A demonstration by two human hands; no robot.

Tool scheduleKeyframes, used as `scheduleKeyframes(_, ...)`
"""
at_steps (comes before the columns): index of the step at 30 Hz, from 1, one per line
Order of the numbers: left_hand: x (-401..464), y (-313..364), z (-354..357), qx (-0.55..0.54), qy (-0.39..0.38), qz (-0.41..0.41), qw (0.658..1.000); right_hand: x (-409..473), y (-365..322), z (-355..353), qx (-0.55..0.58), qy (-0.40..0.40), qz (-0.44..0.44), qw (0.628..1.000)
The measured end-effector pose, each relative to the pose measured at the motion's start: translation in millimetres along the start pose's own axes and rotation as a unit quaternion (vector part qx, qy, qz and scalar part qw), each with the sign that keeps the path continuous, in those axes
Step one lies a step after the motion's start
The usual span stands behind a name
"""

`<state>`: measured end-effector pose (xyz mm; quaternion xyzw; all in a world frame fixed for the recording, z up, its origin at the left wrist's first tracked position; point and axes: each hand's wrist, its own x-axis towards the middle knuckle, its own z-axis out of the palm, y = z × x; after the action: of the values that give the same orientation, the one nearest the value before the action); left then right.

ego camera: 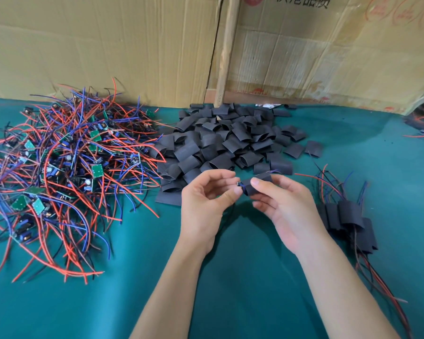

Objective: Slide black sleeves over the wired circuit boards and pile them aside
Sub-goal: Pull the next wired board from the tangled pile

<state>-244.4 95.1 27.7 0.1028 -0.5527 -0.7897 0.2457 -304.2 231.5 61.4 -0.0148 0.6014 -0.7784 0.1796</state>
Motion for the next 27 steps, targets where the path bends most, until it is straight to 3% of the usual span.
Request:
scheduleKeyframes(9, 0.5, -4.0, 5.9, 0.1, -0.011, 0.01, 0.995, -8.1, -3.9, 5.3, -0.085, -0.084, -0.004, 0.993)
scheduleKeyframes(14, -0.7, -0.2, 4.3, 0.093, -0.11, -0.034, 0.989, -9.0, -18.8, -0.6, -0.05, 0.011, -0.026, 0.998)
scheduleKeyframes(16, -0.3, 0.6, 3.3, 0.086, -0.115, -0.06, 0.988, -9.5, -35.0, -19.9, -0.055, 0.044, -0.043, 0.997)
scheduleKeyframes(18, 0.8, 0.3, 3.8, 0.091, -0.095, -0.066, 0.989, -15.0, -53.6, -44.9, -0.13, 0.057, -0.053, 0.988)
scheduleKeyframes(20, 1.7, -0.7, 5.2, 0.092, -0.082, -0.072, 0.99, -22.3, -71.3, -69.6, -0.307, 0.082, -0.037, 0.948)
scheduleKeyframes(23, 2.5, -2.0, 6.2, 0.098, -0.061, -0.078, 0.99, -26.9, -88.9, -88.9, -0.577, 0.118, 0.034, 0.807)
scheduleKeyframes(25, 1.6, -2.0, 7.1, 0.108, -0.056, -0.082, 0.989, -23.8, -95.2, -88.3, -0.621, 0.123, 0.034, 0.774)
scheduleKeyframes(27, 2.4, -0.3, 8.7, 0.113, -0.047, -0.082, 0.989, -24.0, -97.1, -55.5, -0.636, 0.12, -0.049, 0.761)
